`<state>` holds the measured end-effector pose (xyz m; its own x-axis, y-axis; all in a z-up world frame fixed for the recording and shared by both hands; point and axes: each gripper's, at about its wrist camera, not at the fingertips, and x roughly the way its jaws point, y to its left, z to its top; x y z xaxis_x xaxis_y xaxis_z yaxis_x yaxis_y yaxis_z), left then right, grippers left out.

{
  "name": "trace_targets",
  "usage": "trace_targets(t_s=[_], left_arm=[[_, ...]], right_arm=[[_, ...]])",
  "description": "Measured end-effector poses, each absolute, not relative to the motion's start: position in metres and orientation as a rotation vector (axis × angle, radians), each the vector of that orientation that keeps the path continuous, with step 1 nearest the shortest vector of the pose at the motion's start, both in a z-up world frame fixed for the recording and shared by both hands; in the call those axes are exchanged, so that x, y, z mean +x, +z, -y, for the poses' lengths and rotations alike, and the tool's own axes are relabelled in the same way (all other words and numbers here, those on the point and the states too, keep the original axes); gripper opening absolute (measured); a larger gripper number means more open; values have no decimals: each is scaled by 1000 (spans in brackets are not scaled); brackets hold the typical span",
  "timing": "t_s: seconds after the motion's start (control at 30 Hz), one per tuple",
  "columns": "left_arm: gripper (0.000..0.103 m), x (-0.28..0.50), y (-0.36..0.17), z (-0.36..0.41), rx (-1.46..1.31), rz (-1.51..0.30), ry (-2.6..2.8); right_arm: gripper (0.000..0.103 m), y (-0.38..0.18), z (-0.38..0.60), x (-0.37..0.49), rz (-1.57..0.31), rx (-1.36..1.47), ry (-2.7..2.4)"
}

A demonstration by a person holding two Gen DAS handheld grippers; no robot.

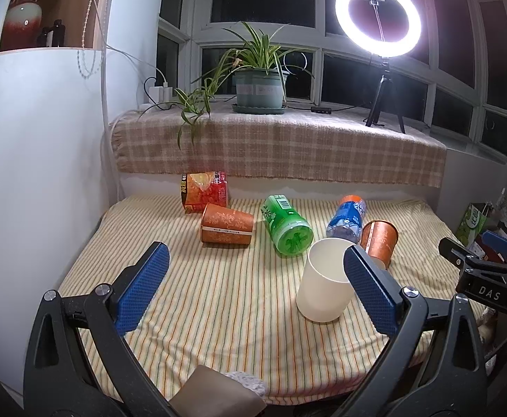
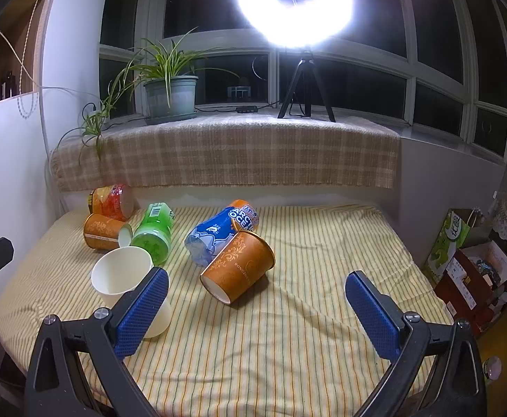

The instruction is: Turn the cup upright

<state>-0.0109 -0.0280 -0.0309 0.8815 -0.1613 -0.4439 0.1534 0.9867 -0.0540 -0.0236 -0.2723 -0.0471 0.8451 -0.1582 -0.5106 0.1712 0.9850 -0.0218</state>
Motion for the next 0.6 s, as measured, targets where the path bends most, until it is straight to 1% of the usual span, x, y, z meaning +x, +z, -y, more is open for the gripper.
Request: trace_targets(t_s=[0.6], left_arm=[[102,-11,-29,23,-19,-456,-143]], right_arm=[[103,-48,271,-23,-550,17,-173]])
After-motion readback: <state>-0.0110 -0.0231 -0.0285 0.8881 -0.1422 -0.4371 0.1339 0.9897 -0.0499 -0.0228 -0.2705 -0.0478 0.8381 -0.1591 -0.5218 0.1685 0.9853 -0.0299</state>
